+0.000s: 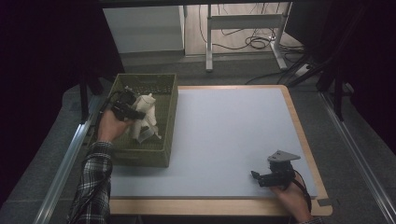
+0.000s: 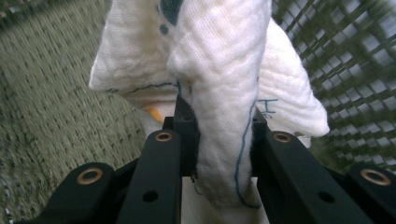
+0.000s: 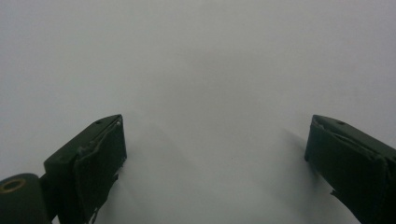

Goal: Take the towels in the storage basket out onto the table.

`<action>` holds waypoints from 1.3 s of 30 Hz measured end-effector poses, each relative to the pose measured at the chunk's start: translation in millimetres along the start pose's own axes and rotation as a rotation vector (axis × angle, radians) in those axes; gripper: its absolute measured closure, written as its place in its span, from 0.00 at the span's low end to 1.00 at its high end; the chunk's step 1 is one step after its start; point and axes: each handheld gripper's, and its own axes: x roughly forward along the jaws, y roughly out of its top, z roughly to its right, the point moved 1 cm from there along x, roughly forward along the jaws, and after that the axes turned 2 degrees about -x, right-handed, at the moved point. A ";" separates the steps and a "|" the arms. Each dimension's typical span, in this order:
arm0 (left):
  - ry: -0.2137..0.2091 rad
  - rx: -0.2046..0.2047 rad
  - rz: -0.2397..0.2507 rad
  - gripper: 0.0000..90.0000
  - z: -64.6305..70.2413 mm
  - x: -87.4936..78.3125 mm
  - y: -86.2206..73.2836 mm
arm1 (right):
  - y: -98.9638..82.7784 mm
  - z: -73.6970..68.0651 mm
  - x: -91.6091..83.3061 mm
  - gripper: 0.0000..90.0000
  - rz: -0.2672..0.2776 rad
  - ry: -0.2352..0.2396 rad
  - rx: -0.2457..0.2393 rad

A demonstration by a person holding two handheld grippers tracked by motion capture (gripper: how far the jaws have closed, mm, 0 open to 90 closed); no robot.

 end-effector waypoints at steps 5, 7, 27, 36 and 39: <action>0.006 0.005 0.037 0.83 2.1 -14.1 3.5 | 0.0 0.0 0.0 0.06 0.000 0.000 0.000; 0.006 -0.002 0.060 0.83 2.0 -22.5 5.0 | 0.0 0.0 -0.1 0.06 -0.001 0.000 0.001; -0.018 0.033 0.189 0.83 23.9 -79.5 26.5 | 0.0 0.0 0.0 0.06 0.000 0.001 0.001; -0.052 0.069 0.224 0.83 44.4 -86.0 42.5 | 0.0 0.0 0.0 0.06 0.000 0.001 0.001; -0.057 0.076 0.228 0.83 49.0 -86.8 47.1 | 0.0 0.0 0.0 0.06 0.000 0.001 0.001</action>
